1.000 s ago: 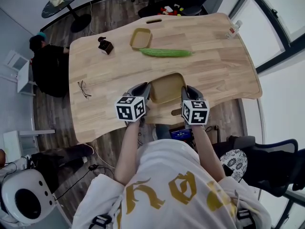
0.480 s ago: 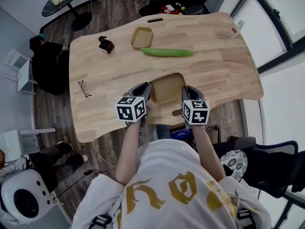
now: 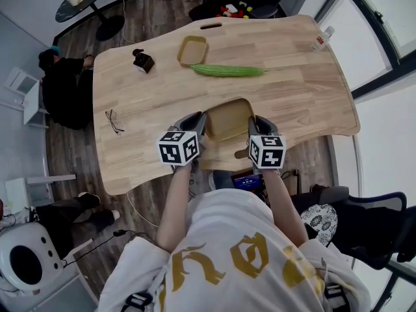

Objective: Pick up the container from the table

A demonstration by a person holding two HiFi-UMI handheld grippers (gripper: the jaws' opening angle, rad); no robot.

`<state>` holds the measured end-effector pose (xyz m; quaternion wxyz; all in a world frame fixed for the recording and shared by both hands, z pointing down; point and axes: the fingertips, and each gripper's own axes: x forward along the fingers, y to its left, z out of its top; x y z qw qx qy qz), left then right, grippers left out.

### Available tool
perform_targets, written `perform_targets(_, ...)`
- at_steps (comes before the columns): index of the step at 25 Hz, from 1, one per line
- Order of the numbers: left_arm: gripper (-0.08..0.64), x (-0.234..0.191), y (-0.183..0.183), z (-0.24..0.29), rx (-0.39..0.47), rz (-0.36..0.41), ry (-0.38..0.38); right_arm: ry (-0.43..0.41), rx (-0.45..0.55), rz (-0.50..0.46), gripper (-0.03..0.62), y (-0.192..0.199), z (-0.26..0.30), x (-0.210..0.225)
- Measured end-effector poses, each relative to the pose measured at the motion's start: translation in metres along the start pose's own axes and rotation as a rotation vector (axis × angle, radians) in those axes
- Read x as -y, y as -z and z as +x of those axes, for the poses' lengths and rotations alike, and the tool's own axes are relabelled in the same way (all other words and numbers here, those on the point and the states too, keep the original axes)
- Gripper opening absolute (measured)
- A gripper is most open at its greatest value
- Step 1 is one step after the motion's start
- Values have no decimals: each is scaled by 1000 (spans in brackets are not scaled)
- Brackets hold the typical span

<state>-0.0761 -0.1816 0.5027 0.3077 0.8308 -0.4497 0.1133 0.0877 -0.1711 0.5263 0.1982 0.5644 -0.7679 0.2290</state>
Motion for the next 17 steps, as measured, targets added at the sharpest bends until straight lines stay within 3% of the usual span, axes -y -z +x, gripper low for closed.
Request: perform_targets(17,49,-5,-5,22,-15,-4,14,15,-5,-7,29,-5,17,13)
